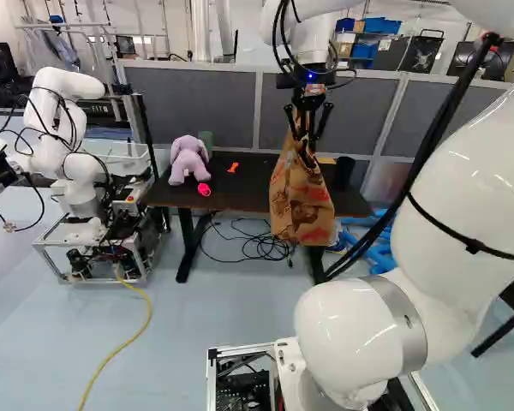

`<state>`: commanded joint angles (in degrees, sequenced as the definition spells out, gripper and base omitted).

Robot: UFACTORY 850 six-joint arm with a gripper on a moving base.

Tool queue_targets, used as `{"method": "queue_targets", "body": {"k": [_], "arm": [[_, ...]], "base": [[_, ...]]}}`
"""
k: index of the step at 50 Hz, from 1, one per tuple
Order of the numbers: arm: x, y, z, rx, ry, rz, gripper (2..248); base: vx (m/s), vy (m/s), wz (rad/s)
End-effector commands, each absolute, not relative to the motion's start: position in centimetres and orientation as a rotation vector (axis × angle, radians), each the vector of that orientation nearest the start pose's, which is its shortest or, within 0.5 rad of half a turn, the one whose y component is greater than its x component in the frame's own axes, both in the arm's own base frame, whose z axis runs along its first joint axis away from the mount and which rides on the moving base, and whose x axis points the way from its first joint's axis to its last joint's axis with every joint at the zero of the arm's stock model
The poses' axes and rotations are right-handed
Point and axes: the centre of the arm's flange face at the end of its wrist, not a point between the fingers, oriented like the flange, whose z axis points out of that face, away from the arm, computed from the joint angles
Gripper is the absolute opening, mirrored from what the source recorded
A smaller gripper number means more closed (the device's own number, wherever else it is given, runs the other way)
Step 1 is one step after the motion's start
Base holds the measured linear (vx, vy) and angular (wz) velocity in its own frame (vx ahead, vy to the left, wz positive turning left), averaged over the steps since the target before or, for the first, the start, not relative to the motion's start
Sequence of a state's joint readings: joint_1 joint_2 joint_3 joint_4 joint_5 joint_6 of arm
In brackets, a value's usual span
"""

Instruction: Pick up the bag on the ground and place it on the table

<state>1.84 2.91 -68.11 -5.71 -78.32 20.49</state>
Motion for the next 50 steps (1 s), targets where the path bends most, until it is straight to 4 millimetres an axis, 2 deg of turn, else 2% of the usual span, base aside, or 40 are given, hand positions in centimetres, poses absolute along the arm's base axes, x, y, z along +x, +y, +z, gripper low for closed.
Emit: {"method": "queue_targets", "body": {"k": [50], "arm": [[42.06, 0.48, 66.79, -3.220, 0.485, 0.173, 27]], "base": [[0.134, 0.001, -0.007]]}}
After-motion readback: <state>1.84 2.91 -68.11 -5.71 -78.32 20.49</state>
